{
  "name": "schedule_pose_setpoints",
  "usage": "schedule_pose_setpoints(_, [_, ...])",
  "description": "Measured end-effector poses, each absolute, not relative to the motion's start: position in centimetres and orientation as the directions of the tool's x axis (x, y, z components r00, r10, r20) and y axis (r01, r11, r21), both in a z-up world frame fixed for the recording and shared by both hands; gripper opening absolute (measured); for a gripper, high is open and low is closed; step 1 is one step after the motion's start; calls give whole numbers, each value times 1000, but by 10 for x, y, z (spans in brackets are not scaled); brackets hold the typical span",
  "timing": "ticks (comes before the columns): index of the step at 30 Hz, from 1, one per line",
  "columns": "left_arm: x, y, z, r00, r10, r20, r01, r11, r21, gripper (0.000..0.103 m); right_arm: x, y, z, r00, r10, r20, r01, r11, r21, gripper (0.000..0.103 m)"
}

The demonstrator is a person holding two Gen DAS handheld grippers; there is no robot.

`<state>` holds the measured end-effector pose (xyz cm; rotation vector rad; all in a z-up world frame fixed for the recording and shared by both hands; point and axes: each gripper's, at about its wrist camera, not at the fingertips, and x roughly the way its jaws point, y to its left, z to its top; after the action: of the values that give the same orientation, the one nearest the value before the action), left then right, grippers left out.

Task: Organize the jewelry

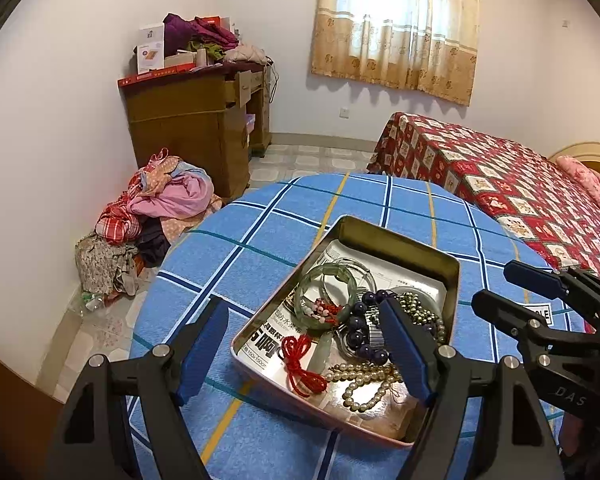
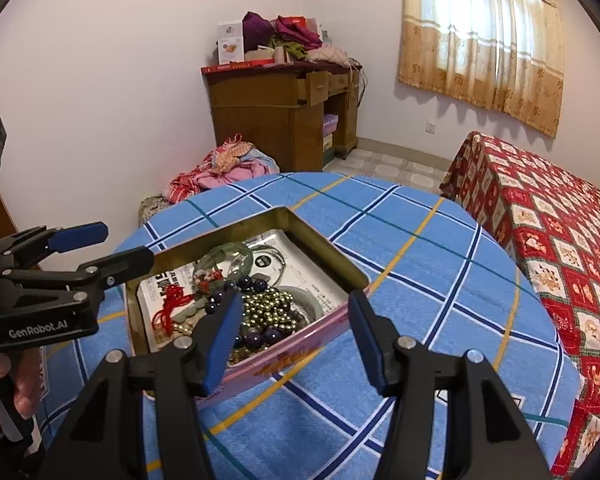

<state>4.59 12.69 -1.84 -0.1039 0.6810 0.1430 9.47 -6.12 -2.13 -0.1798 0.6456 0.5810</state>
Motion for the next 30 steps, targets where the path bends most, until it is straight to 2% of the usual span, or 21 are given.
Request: schedule_pose_setpoints(30, [43, 127, -17, 768, 105, -632, -175, 983, -49, 78, 91, -65, -20, 644, 458, -612, -562, 827, 28, 60])
